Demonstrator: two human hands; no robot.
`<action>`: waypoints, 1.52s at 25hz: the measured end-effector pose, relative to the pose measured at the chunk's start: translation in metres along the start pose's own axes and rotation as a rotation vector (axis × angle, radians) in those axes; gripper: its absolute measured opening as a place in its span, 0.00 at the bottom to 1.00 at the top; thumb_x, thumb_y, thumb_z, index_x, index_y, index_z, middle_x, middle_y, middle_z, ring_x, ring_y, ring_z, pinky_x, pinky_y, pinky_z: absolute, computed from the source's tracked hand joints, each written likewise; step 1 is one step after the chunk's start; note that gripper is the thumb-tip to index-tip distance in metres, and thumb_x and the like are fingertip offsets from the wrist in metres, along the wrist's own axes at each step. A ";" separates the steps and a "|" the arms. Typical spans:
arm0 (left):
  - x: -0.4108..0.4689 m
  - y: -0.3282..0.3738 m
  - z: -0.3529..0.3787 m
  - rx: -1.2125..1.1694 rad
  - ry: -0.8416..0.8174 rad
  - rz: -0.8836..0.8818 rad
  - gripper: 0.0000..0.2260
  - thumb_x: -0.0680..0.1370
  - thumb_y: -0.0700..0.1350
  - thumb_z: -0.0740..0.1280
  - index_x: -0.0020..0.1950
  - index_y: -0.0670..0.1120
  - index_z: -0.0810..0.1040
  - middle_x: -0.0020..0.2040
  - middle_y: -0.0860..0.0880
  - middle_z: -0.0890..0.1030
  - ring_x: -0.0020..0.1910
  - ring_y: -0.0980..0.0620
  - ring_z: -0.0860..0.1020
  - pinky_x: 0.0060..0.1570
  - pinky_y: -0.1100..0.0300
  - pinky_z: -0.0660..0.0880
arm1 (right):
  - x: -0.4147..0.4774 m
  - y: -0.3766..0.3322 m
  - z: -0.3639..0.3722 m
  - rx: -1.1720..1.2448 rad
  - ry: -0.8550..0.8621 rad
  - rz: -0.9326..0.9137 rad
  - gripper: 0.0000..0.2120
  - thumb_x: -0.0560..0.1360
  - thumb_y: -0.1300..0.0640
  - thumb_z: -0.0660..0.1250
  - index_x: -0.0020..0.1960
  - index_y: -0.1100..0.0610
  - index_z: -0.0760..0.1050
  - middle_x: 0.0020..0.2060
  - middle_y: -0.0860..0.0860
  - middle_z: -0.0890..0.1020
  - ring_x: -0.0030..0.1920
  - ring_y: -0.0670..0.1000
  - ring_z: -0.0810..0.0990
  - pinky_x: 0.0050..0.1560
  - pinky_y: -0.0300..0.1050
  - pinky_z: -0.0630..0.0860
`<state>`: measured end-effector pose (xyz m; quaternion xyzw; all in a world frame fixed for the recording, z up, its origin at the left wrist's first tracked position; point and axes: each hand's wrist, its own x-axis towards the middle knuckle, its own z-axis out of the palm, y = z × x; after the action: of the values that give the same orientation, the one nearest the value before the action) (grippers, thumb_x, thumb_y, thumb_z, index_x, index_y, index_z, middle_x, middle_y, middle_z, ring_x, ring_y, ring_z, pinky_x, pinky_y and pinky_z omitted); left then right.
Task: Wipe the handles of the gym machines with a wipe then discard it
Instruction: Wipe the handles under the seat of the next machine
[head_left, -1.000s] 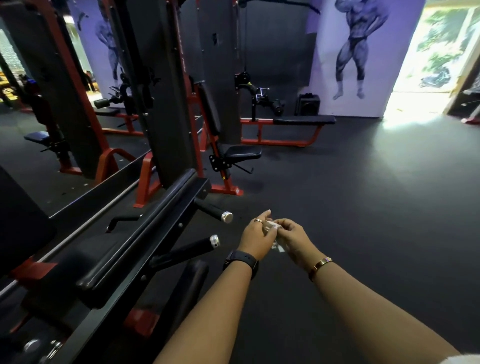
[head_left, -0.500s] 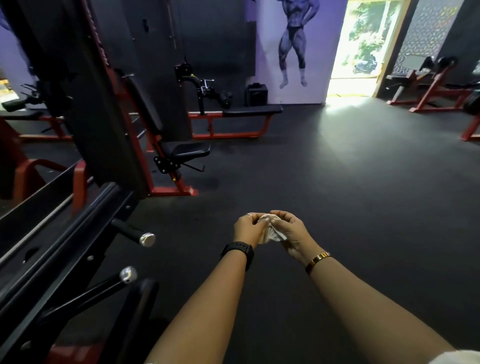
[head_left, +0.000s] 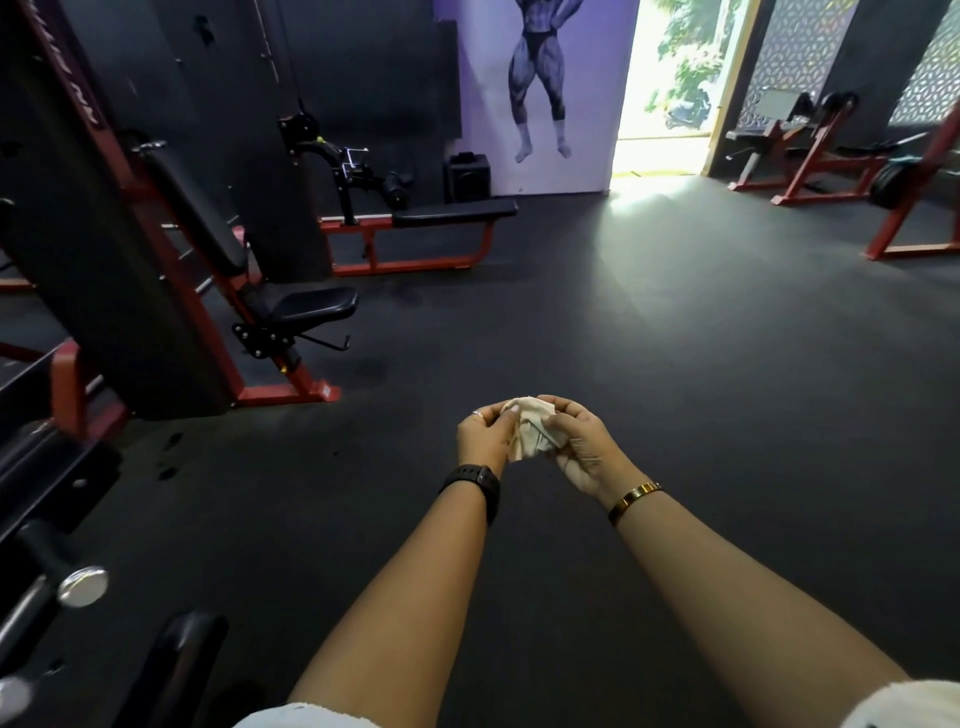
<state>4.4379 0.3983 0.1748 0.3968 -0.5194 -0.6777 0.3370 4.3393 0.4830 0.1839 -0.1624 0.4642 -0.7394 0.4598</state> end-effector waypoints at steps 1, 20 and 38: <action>0.006 0.000 0.009 -0.040 0.011 -0.005 0.01 0.77 0.40 0.68 0.47 0.45 0.79 0.44 0.46 0.84 0.44 0.49 0.83 0.46 0.55 0.80 | 0.008 -0.006 -0.006 0.017 0.006 -0.003 0.15 0.74 0.71 0.62 0.60 0.63 0.72 0.49 0.60 0.80 0.44 0.54 0.82 0.36 0.44 0.80; 0.319 0.078 -0.043 -0.307 0.100 -0.080 0.09 0.75 0.48 0.69 0.43 0.42 0.78 0.38 0.45 0.82 0.38 0.47 0.81 0.47 0.51 0.78 | 0.313 -0.027 0.111 0.021 -0.027 0.051 0.11 0.77 0.68 0.58 0.57 0.62 0.73 0.46 0.60 0.80 0.41 0.54 0.82 0.38 0.47 0.81; 0.635 0.174 -0.324 -0.533 0.603 0.028 0.12 0.79 0.48 0.64 0.45 0.39 0.76 0.41 0.41 0.79 0.37 0.45 0.80 0.43 0.51 0.77 | 0.663 0.101 0.426 -0.034 -0.388 0.370 0.11 0.78 0.64 0.59 0.58 0.65 0.73 0.46 0.61 0.79 0.41 0.55 0.81 0.41 0.49 0.80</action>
<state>4.4422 -0.3352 0.1772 0.4694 -0.2088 -0.6372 0.5745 4.3288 -0.3113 0.1955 -0.2215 0.4015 -0.5899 0.6647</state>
